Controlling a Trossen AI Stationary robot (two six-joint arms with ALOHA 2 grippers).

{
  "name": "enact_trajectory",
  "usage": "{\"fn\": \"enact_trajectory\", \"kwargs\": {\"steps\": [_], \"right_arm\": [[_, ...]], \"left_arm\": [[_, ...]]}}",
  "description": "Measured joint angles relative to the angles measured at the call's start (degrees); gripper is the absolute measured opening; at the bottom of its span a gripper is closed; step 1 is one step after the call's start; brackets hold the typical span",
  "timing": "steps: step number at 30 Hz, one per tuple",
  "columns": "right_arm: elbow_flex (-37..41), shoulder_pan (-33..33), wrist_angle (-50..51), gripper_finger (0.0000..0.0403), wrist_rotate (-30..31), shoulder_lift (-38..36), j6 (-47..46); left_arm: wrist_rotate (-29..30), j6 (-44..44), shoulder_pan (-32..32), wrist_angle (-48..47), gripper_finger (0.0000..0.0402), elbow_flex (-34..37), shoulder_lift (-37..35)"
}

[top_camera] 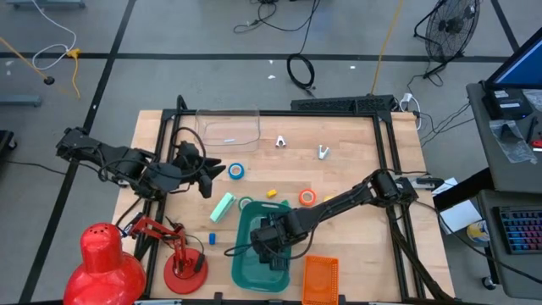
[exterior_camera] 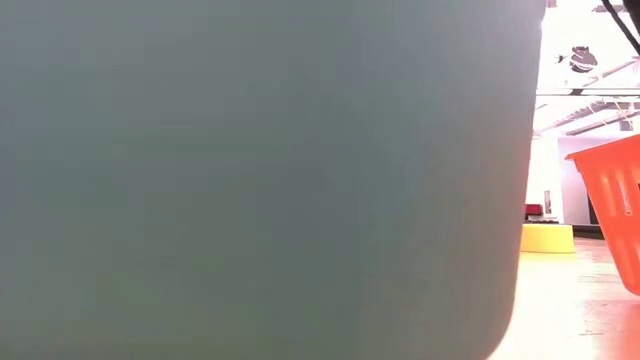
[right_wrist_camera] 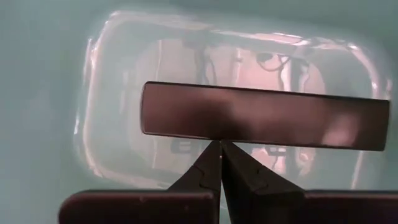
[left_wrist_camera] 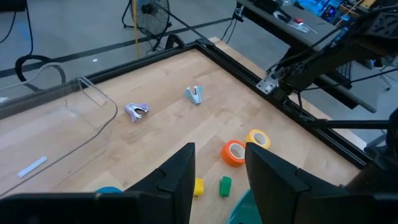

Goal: Pick and place Stapler, Stapler remover, tape
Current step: Put the black stapler into the green bin, then put the light green stapler into the green bin

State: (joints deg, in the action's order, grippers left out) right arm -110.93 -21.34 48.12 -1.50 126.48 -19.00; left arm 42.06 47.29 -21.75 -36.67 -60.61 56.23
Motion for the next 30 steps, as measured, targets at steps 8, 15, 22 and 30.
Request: {"fn": "enact_trajectory", "kwargs": {"steps": [8, 15, 22, 30], "right_arm": [[0.02, 0.87, -1.0, 0.0, 1.43, 0.0, -0.65], [0.02, 2.26, -1.84, 0.0, 1.53, 0.0, -1.3], [0.06, 3.13, -1.22, 0.0, 2.34, -0.23, -1.74], [0.0, 3.24, -0.3, 0.0, 10.41, -9.45, -8.95]], "left_arm": [[1.49, 0.42, -1.36, 0.0, 0.0145, -0.01, 0.0], [2.04, 0.46, -2.42, 0.0, 0.0145, -0.01, 0.0], [2.58, 0.92, -3.18, -0.02, 0.0145, -0.01, 0.0], [-2.4, 4.47, -0.87, -7.58, 0.0145, 0.01, 0.0]]}}
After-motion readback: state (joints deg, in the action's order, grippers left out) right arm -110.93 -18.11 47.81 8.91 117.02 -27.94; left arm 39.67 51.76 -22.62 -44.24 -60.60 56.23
